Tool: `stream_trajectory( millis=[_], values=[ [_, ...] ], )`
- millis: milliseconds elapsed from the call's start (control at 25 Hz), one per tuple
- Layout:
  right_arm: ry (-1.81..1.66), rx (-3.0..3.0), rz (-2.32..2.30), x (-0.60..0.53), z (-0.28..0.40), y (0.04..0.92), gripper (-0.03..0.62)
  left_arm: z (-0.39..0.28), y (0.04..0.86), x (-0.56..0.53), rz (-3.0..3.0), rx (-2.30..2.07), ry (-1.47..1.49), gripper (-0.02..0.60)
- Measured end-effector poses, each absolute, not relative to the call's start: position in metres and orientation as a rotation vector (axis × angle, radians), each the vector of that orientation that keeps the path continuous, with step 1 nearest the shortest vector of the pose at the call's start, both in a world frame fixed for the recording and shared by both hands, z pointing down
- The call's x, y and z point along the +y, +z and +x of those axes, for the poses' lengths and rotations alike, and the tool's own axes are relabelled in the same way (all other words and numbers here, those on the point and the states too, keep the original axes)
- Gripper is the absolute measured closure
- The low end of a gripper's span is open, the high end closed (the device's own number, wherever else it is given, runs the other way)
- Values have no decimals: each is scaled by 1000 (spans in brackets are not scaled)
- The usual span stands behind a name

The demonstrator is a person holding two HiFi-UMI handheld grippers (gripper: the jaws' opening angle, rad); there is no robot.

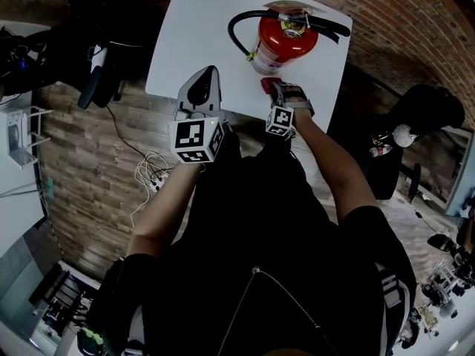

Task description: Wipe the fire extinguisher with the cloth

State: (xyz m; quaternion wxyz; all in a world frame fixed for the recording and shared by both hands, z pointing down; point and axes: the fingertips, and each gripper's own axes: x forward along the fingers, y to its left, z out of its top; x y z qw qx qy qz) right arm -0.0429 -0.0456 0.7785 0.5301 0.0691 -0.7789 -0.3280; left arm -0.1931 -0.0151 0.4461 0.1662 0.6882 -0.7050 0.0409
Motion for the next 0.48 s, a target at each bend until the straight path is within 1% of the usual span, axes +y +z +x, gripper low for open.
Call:
stream_trajectory(
  millis=[280, 480],
  values=[
    [-852, -1777, 124, -58, -45, 805, 470, -206, 455, -5, 1906, -2036, 139, 574],
    [-903, -1755, 143, -64, -48, 806, 470, -209, 461, -3, 1886, -2043, 152, 574]
  ],
)
